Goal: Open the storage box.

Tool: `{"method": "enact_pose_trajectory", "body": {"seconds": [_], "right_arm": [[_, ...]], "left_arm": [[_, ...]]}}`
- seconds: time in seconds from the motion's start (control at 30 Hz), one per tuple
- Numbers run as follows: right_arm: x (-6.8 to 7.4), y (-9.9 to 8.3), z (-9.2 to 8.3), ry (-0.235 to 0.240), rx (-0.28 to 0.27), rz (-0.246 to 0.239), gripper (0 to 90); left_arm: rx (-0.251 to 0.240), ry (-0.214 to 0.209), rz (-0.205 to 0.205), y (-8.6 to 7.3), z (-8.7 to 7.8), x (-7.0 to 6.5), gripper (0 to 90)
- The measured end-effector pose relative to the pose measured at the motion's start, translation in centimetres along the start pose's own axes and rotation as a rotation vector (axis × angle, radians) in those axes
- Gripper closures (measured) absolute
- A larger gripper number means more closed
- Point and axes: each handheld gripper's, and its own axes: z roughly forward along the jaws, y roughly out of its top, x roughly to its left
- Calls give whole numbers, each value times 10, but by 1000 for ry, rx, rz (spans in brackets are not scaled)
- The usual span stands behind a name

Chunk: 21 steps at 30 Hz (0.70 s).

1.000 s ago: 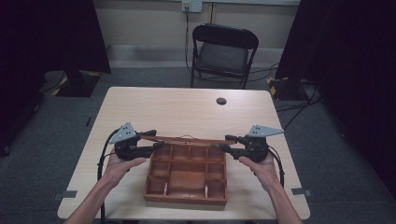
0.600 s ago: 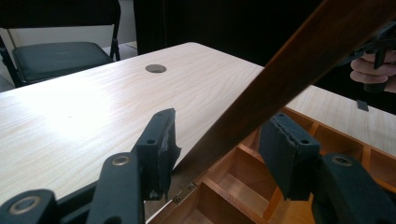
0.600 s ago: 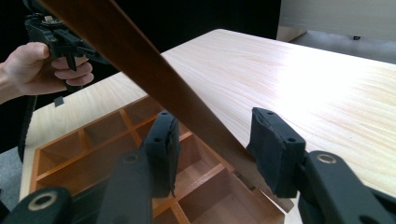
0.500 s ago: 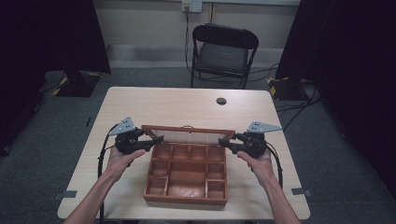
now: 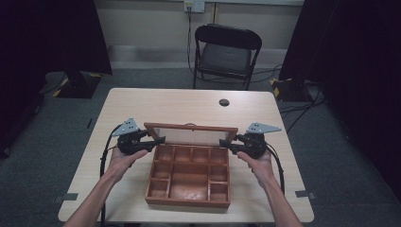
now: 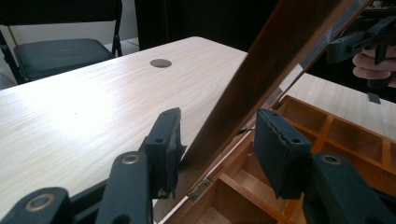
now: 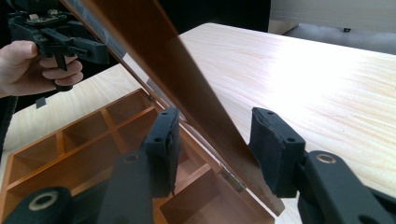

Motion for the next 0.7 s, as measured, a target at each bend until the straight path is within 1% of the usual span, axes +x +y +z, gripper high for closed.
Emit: {"method": "enact_pose_trajectory", "body": {"seconds": [0.03, 0.07, 0.1, 0.27, 0.33, 0.4, 0.5, 0.6, 0.63, 0.7], "right_arm": [[-1, 0, 1, -2, 0, 4, 534], [-2, -1, 3, -6, 0, 7, 535], [-3, -1, 4, -8, 1, 8, 536], [-9, -3, 9, -21, -1, 25, 538], [-11, -4, 10, -26, -3, 29, 538], [-11, -4, 10, -33, 4, 28, 539], [-12, -5, 11, -32, 7, 33, 544], [-12, -5, 13, -47, 1, 34, 552], [-13, -5, 14, -45, -6, 35, 552], [-15, -5, 15, -51, -12, 46, 552]], "left_arm": [[-6, -10, 2, 0, 1, 2, 521], [-9, -1, -5, -1, 1, 2, 521], [-18, -8, -22, -1, 3, 3, 521], [38, -2, -12, -1, 11, 9, 532], [26, -8, -35, -3, 12, 10, 532], [26, -5, -32, -4, 12, 11, 531], [15, -5, -39, -5, 13, 12, 534], [23, 1, -44, -7, 14, 12, 543], [28, 4, -36, -6, 14, 13, 549], [30, 9, -38, -6, 15, 13, 554]]}}
